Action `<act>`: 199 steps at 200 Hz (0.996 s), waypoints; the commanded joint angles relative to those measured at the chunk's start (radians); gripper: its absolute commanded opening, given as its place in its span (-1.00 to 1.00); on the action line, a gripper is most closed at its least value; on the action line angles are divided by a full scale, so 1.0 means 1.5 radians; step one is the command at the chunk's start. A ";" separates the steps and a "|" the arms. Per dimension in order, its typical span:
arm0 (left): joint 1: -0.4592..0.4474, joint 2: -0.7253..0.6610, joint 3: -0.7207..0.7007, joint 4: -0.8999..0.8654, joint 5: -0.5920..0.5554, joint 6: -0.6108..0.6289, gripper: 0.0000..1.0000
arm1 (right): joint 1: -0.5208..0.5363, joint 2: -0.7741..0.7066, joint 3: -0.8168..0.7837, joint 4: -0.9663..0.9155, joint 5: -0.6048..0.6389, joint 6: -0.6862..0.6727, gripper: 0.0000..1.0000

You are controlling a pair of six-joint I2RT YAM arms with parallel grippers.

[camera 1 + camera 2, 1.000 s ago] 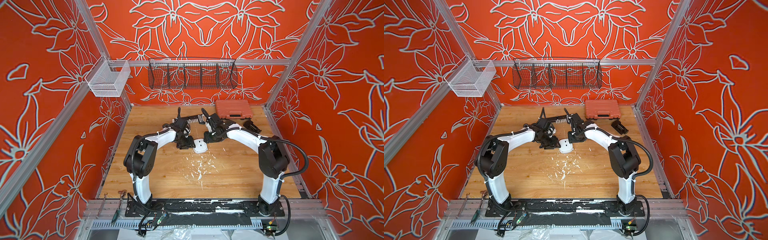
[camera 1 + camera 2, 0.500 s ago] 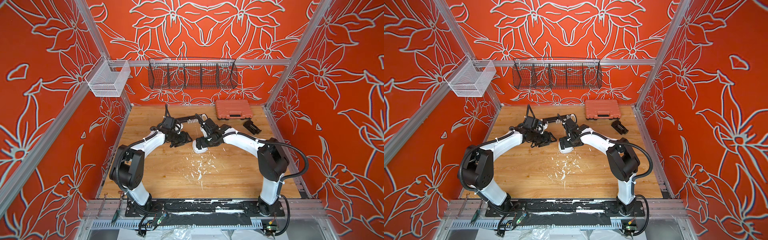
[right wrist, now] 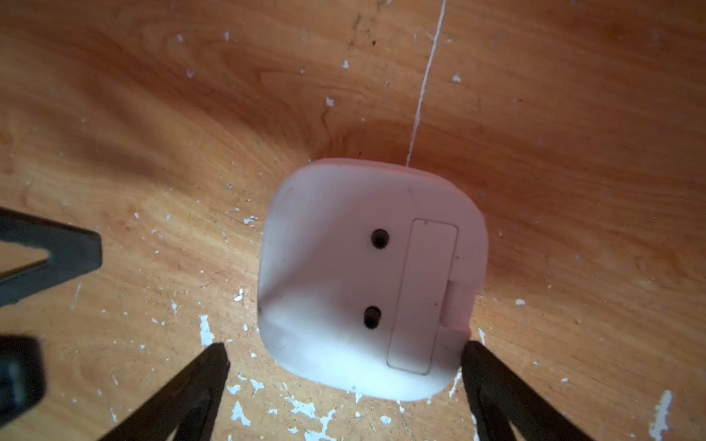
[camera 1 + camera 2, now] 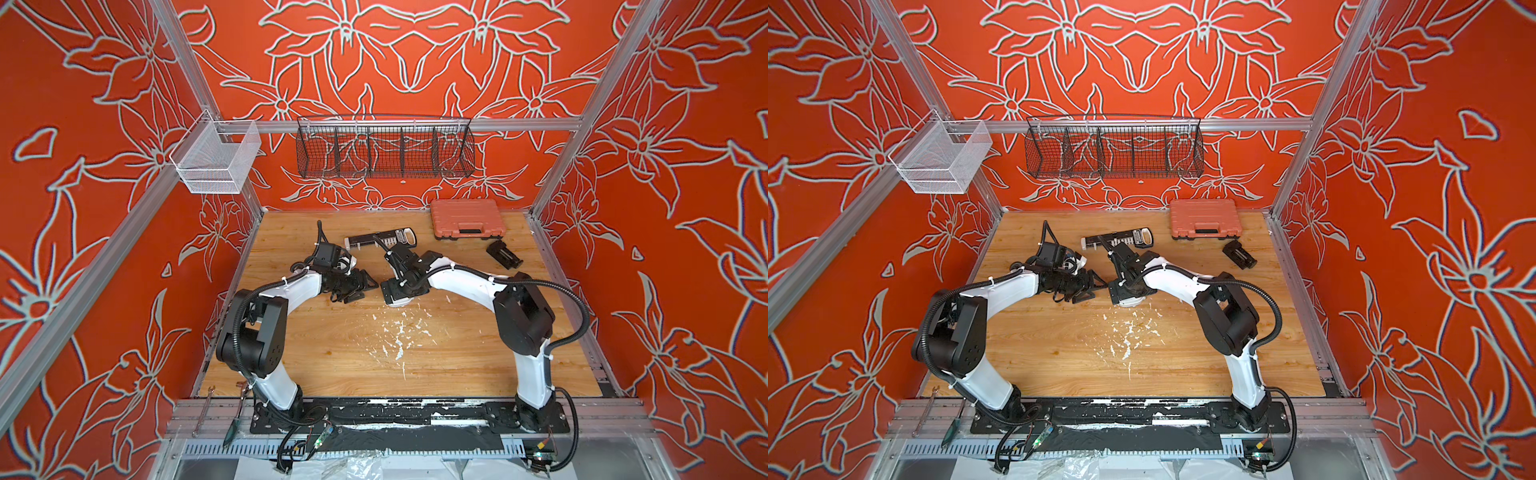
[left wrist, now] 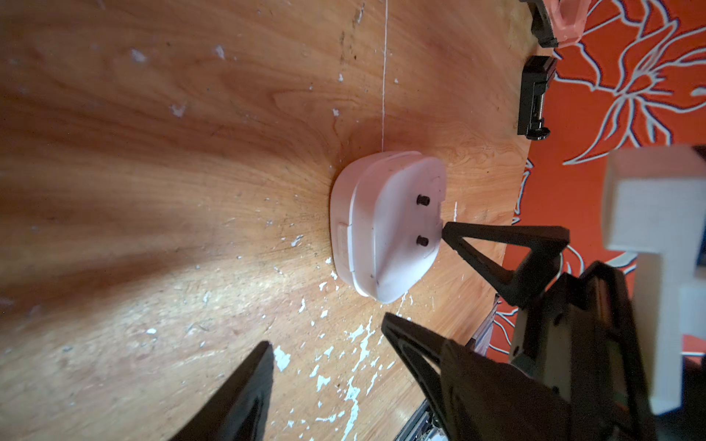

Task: Insert the battery into the alarm
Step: Adjust the alarm at the center of the board.

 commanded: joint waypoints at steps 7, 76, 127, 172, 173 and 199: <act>0.002 -0.001 -0.006 0.009 0.006 0.003 0.35 | 0.007 0.038 0.044 -0.047 0.058 0.028 0.96; 0.013 -0.015 -0.016 0.002 -0.032 -0.001 0.35 | 0.011 0.079 0.070 -0.050 0.073 0.037 0.96; 0.015 -0.033 -0.014 -0.002 -0.043 -0.006 0.35 | 0.011 0.071 0.052 -0.011 0.056 0.026 0.84; 0.014 -0.030 -0.033 0.027 -0.021 -0.024 0.35 | 0.010 0.029 0.015 0.040 0.001 -0.005 0.64; 0.014 -0.029 -0.034 0.028 -0.020 -0.025 0.35 | 0.010 0.027 0.014 0.041 0.000 -0.007 0.64; -0.001 -0.024 -0.043 0.051 -0.011 -0.035 0.34 | 0.007 -0.001 -0.012 0.090 -0.081 -0.032 0.60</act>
